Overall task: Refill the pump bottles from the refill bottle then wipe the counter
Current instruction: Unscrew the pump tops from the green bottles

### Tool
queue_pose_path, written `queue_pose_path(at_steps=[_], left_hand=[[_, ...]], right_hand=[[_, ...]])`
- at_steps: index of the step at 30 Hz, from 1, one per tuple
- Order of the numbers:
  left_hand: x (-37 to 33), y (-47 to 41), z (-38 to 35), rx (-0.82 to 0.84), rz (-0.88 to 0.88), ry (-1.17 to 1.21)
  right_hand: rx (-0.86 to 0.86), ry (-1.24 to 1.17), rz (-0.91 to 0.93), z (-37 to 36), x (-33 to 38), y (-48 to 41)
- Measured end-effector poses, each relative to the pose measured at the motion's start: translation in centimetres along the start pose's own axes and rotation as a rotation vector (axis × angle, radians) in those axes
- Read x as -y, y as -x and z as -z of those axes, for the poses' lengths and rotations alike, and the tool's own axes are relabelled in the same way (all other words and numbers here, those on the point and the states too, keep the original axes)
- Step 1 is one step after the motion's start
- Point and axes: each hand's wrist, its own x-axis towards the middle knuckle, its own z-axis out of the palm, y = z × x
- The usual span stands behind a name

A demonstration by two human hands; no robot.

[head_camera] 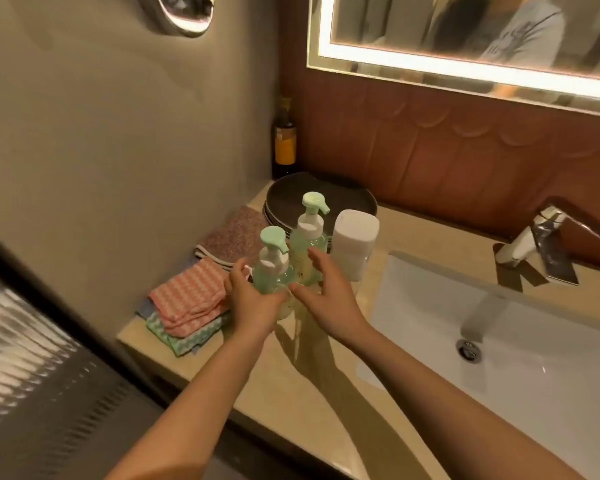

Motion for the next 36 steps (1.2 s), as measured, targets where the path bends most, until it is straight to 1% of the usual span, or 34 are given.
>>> queue_pose_path(at_steps=[2,3,5,7,10,13,15,19,23,26,29,31,33,36], left_hand=[[-0.6,-1.1,-0.3,0.086,-0.080,-0.121],[-0.4,-1.8,-0.5,0.112,-0.114,-0.142],[-0.4,-2.7,-0.9,0.105,-0.142,-0.192],[-0.2,-2.5,-1.1,0.068,-0.165,-0.268],[0.0,-1.5,-0.9,0.041,-0.159,-0.346],[0.9,-0.4,-0.6,0.095,-0.178,-0.307],[1.2,0.3,-0.4,0.144,-0.169,-0.228],[0.8,1.0,0.1,0.170,-0.129,-0.132],[0.0,1.1,0.9,0.116,-0.153,-0.094],[-0.4,1.1,1.4,0.148,-0.154,-0.063],[-0.7,0.9,1.5,0.169,-0.190,-0.040],[-1.1,0.8,1.3,0.176,-0.214,-0.023],[-1.3,0.2,1.0,0.182,-0.256,-0.004],[-1.3,-0.8,1.1,0.189,-0.330,-0.030]], right_hand=[[0.094,-0.008,0.005,-0.2,0.7,-0.8],[0.140,-0.001,0.014,-0.4,1.0,-1.3],[0.197,-0.014,0.040,-0.9,1.4,-2.2],[0.205,-0.014,0.054,-1.5,1.0,-2.7],[0.140,0.011,0.054,-2.1,0.4,-2.9],[0.060,0.104,0.057,-2.3,-0.6,-2.5],[0.010,0.150,0.062,-2.3,-1.0,-2.2],[-0.056,0.200,0.135,-2.0,-0.4,-1.9],[-0.017,0.127,0.157,-1.4,1.0,-2.2],[0.027,0.107,0.174,-0.8,1.8,-2.3],[0.059,0.063,0.173,-0.6,2.3,-2.2],[0.074,0.079,0.174,-0.9,2.5,-2.4],[0.052,0.094,0.170,-1.2,2.5,-2.9],[-0.064,0.080,0.167,-1.6,2.2,-3.5]])
